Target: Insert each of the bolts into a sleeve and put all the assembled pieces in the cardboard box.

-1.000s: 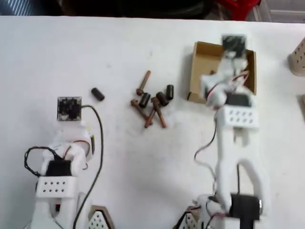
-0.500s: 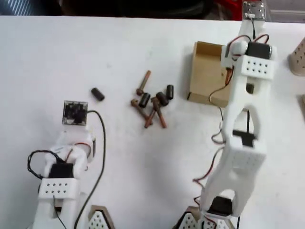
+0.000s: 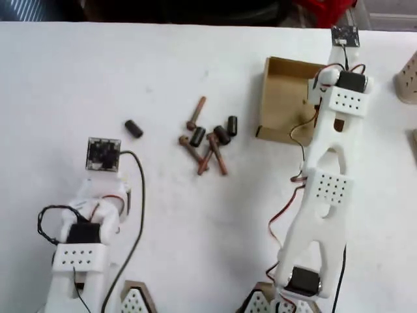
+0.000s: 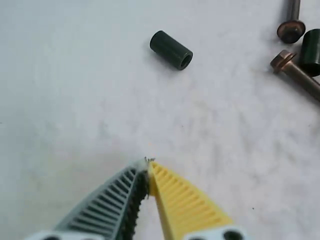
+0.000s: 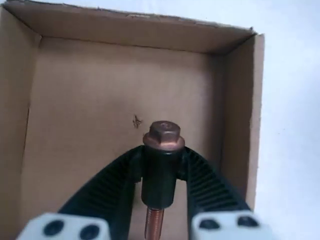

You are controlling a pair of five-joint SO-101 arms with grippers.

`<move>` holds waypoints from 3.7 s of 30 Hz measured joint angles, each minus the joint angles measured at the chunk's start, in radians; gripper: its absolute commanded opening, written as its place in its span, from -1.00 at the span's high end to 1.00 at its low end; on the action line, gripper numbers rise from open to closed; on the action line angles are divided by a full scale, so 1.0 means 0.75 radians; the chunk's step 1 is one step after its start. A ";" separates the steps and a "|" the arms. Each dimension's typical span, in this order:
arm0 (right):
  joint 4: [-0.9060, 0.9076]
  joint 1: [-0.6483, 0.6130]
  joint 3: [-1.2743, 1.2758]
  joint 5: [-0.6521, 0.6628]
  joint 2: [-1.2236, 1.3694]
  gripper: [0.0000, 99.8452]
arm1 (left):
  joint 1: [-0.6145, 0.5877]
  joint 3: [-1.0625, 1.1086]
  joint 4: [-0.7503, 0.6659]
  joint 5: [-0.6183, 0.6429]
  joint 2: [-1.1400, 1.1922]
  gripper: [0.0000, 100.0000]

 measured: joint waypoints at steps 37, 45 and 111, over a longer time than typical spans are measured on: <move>0.135 -0.352 1.391 0.160 -1.197 0.97 | 0.000 0.000 0.000 0.000 0.000 0.95; -0.088 -0.571 1.424 0.094 -1.047 0.96 | 0.000 0.000 0.000 0.000 0.000 0.95; 0.176 -0.606 1.264 -0.012 -0.953 0.97 | 0.000 0.012 -0.025 -0.004 0.000 0.95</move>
